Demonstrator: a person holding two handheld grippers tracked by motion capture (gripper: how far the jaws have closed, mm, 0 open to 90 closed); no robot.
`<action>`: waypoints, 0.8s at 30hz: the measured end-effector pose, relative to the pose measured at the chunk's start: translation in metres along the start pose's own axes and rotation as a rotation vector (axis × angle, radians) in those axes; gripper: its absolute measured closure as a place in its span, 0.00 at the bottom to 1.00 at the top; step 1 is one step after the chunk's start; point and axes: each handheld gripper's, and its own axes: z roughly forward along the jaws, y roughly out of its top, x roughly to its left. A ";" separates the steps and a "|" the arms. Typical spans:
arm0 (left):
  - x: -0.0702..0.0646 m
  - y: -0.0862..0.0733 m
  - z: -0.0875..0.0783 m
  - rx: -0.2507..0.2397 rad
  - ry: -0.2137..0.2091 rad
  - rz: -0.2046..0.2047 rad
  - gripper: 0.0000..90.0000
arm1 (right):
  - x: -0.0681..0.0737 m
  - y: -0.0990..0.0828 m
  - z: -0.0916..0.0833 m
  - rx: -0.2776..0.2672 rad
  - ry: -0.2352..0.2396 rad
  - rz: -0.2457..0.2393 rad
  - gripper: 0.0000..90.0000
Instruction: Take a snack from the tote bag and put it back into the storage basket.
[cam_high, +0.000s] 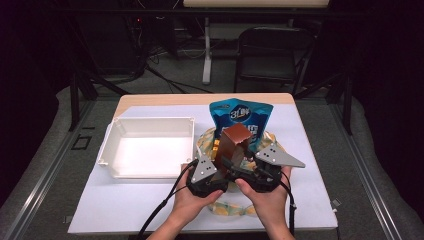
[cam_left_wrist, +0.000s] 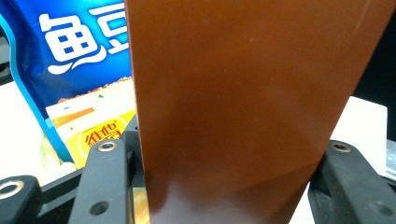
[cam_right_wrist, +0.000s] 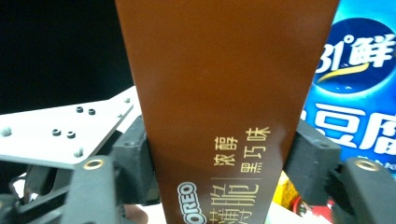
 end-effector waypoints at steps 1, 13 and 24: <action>0.001 0.000 -0.001 0.007 0.003 -0.001 0.49 | 0.000 0.000 0.000 -0.003 -0.001 -0.003 0.30; 0.020 -0.003 -0.022 0.011 0.034 -0.047 0.50 | 0.000 0.002 -0.011 -0.071 0.038 -0.043 0.18; 0.038 -0.006 -0.046 0.010 0.078 -0.070 0.50 | -0.006 -0.004 -0.015 -0.039 0.004 -0.075 0.19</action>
